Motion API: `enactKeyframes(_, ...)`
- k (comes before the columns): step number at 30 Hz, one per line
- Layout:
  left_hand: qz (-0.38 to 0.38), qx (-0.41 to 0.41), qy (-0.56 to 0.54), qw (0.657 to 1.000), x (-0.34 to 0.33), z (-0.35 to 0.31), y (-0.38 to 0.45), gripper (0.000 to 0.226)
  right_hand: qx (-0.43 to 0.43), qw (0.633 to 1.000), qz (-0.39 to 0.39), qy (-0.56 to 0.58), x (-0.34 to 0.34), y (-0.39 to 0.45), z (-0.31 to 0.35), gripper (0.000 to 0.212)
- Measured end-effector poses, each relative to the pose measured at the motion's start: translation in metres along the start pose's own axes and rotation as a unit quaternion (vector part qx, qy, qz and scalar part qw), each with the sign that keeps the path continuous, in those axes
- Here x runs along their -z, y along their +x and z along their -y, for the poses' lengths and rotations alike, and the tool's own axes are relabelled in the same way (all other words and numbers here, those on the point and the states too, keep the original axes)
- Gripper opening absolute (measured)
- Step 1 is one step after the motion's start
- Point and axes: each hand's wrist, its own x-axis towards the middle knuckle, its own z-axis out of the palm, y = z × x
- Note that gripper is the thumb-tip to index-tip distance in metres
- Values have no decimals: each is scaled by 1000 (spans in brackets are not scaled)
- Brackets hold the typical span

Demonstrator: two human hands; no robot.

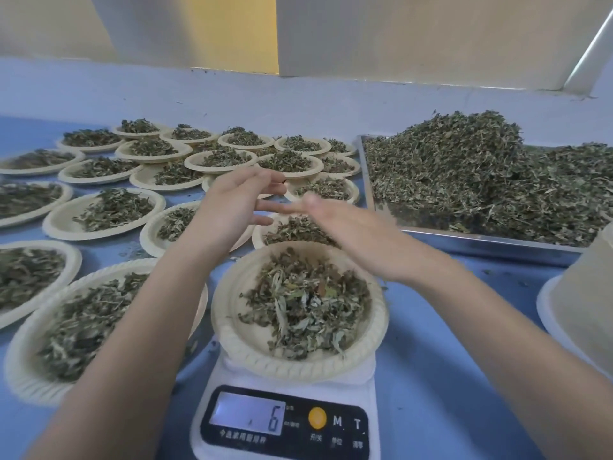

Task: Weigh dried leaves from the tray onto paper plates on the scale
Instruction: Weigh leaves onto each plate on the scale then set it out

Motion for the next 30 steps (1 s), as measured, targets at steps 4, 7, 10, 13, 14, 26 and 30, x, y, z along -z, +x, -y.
enactKeyframes(4, 1, 10, 2, 1000, 0, 1, -3, 24, -47, 996, 9, 77, 10, 10, -9, 110)
enactKeyframes(7, 8, 20, 14, 1000, 1, 2, -3, 22, -34, 984, -53, 169, 15, -10, -18, 69)
enactKeyframes(10, 20, 28, 27, 999, 3, 5, -3, 22, -55, 971, -77, 220, 11, -14, -27, 57)
enactKeyframes(13, 24, 35, 29, 999, 4, 8, -3, 23, -74, 967, -75, 233, 5, -13, -27, 58)
enactKeyframes(14, 24, 36, 30, 999, 4, 8, -3, 23, -71, 966, -73, 238, 4, -15, -28, 58)
enactKeyframes(26, 42, 51, 36, 997, 1, 11, -4, 24, -37, 955, -72, 284, 2, -16, -27, 56)
enactKeyframes(30, 59, 51, 43, 996, 5, 12, -9, 24, -46, 964, -51, 256, -4, -16, -27, 58)
